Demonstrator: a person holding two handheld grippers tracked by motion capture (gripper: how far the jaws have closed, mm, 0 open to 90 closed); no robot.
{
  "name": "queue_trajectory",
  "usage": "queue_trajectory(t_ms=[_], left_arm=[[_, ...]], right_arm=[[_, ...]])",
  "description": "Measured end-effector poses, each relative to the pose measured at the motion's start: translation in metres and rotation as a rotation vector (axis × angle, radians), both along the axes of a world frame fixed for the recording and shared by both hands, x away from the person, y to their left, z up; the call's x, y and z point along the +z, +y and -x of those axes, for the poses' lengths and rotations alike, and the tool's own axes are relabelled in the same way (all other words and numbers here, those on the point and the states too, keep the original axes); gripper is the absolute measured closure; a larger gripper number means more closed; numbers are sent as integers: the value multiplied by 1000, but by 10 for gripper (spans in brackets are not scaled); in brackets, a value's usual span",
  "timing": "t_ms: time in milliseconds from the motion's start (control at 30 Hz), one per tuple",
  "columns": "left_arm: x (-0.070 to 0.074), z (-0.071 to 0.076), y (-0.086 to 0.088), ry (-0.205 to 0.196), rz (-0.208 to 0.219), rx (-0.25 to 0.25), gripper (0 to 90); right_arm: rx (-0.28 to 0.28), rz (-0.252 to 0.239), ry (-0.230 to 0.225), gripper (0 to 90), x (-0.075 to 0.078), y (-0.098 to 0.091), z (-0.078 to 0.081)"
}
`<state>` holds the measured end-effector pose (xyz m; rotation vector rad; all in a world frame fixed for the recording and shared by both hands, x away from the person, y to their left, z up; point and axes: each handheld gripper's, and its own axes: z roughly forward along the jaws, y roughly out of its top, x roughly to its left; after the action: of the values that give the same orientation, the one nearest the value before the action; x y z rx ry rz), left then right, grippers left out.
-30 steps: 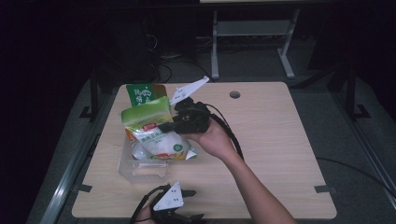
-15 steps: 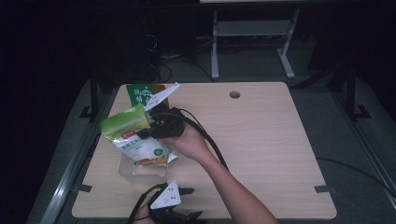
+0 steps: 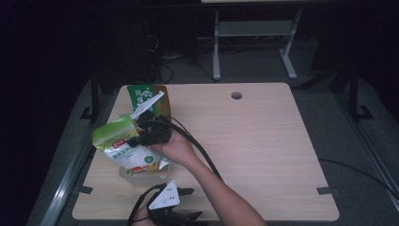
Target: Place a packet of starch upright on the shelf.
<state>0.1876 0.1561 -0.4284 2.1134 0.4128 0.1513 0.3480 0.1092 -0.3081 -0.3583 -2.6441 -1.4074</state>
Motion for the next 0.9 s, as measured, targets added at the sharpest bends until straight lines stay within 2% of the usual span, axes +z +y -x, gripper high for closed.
queue_trajectory(t_ms=[100,233,267,367,467,600,700,900], left_arm=[[0,-1,0,2,-2,3,300],[-1,-1,0,1,0,7,301],[-1,-1,1,-4,-13,3,301],[0,-2,2,-11,-14,2,301],[-1,-3,2,-2,-9,-3,301],[-1,-3,1,6,-15,-4,301],[-1,-3,1,4,-16,-3,301],[-1,-5,3,6,-14,3,302]], right_arm=[[7,-4,22,900,-8,3,-2],[11,22,28,899,-16,9,-2],[17,41,31,899,-22,12,-1],[20,47,50,895,-31,13,-3],[28,53,67,843,-38,12,-5],[28,86,31,798,-34,12,-1],[20,76,19,781,-29,7,-1],[12,82,-1,845,-25,-5,0]])
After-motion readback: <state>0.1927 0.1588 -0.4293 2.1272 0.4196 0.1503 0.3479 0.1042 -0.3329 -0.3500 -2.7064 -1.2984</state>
